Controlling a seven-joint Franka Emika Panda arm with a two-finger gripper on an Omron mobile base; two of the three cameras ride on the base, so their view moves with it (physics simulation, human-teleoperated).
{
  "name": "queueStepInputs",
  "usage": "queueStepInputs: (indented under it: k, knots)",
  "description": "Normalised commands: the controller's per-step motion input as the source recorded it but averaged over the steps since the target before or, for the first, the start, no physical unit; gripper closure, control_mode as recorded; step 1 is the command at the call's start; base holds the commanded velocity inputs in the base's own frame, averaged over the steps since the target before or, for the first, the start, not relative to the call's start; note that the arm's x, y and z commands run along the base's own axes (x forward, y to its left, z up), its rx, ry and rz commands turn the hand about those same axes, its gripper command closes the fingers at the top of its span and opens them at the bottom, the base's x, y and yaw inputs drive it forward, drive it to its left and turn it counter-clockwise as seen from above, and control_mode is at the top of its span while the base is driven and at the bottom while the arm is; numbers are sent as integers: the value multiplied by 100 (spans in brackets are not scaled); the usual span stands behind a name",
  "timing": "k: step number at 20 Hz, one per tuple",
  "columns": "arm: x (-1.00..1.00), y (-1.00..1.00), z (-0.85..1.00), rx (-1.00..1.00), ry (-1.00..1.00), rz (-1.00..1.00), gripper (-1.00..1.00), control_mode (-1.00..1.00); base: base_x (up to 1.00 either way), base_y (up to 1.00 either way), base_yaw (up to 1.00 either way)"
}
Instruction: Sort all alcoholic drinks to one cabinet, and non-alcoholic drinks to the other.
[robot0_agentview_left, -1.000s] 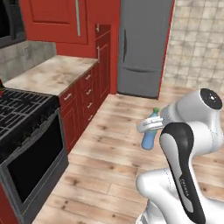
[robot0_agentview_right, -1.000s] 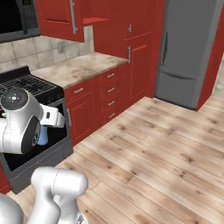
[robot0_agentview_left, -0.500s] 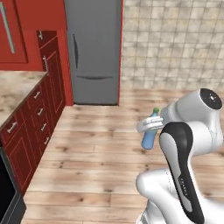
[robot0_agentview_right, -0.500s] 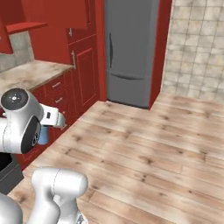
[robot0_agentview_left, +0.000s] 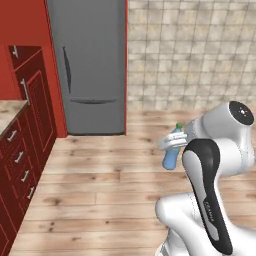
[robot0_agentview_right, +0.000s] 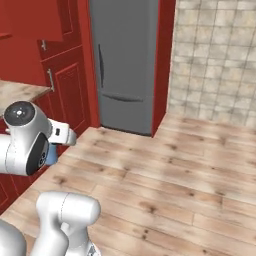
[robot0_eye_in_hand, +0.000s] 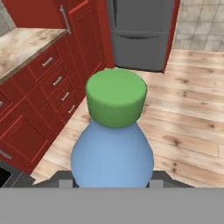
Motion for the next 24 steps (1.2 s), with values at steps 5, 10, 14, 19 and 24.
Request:
queueStepInputs:
  k: [5,10,14,19,24]
  knots:
    - [0,0,0,0,0,0,100,100,95,-22,54]
    - [0,0,0,0,0,0,100,100,54,-20,70]
    - [0,0,0,0,0,0,100,100,39,-13,72]
    - [0,0,0,0,0,0,100,100,58,-10,67]
    - [0,0,0,0,0,0,100,100,81,-36,52]
